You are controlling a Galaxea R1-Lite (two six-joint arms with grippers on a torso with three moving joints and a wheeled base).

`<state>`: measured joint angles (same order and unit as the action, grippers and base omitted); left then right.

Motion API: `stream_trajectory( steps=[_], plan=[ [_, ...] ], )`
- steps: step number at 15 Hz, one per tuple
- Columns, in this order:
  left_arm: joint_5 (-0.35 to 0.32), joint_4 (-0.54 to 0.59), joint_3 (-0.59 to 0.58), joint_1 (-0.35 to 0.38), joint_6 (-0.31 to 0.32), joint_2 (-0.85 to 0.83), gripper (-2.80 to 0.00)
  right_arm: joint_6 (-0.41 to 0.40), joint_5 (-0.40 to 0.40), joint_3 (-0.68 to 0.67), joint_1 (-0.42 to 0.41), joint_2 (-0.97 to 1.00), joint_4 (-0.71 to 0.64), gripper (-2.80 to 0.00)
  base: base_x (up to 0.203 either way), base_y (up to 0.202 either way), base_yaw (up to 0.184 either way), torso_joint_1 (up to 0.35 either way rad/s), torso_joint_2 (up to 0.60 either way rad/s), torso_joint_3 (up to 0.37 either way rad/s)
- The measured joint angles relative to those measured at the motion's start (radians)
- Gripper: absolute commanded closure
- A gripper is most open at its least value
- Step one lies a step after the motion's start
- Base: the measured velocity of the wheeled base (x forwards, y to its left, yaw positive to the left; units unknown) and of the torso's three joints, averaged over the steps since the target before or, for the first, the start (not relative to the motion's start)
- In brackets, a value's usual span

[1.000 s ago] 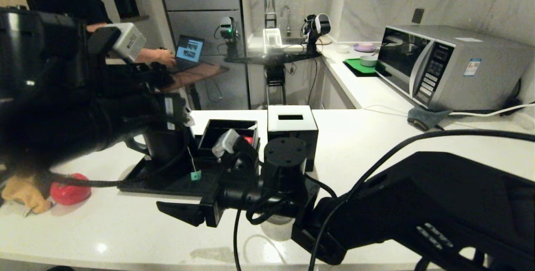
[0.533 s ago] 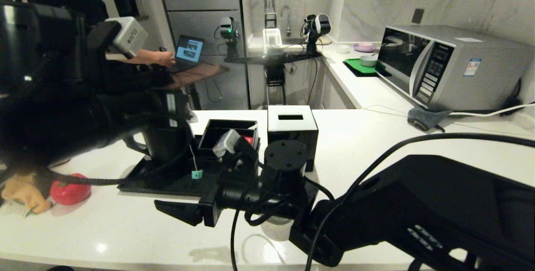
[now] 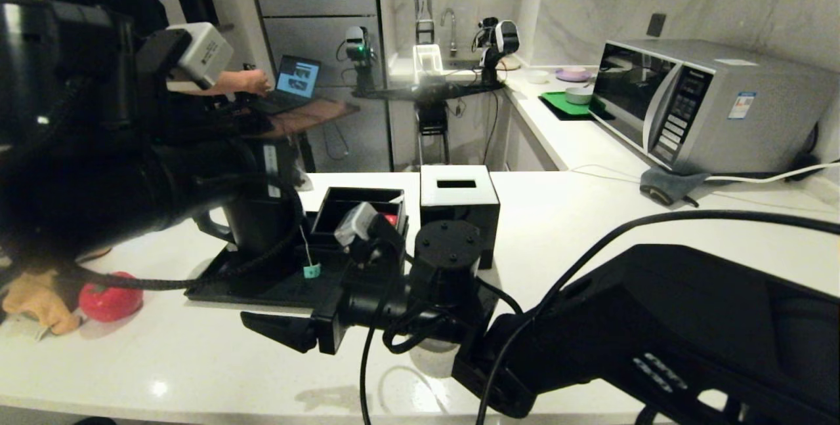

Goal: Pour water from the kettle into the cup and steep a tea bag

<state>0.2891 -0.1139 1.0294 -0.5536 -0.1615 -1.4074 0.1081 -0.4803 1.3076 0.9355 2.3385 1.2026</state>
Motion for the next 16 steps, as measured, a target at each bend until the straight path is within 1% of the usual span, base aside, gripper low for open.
stream_trajectory(
  steps=[10, 16],
  plan=[
    [0.000, 0.000, 0.001, -0.001, 0.000, 0.000, 0.00, 0.000, -0.004, -0.008, 0.000, 0.004, 0.028, -2.80, 0.000, 0.000, 0.000, 0.000, 0.00, 0.000],
    [0.000, 0.000, 0.008, 0.000, 0.000, 0.000, 0.00, 0.035, -0.004, -0.005, 0.001, 0.005, 0.067, -2.80, 0.000, 0.000, 0.000, 0.000, 0.00, 0.000]
  ],
)
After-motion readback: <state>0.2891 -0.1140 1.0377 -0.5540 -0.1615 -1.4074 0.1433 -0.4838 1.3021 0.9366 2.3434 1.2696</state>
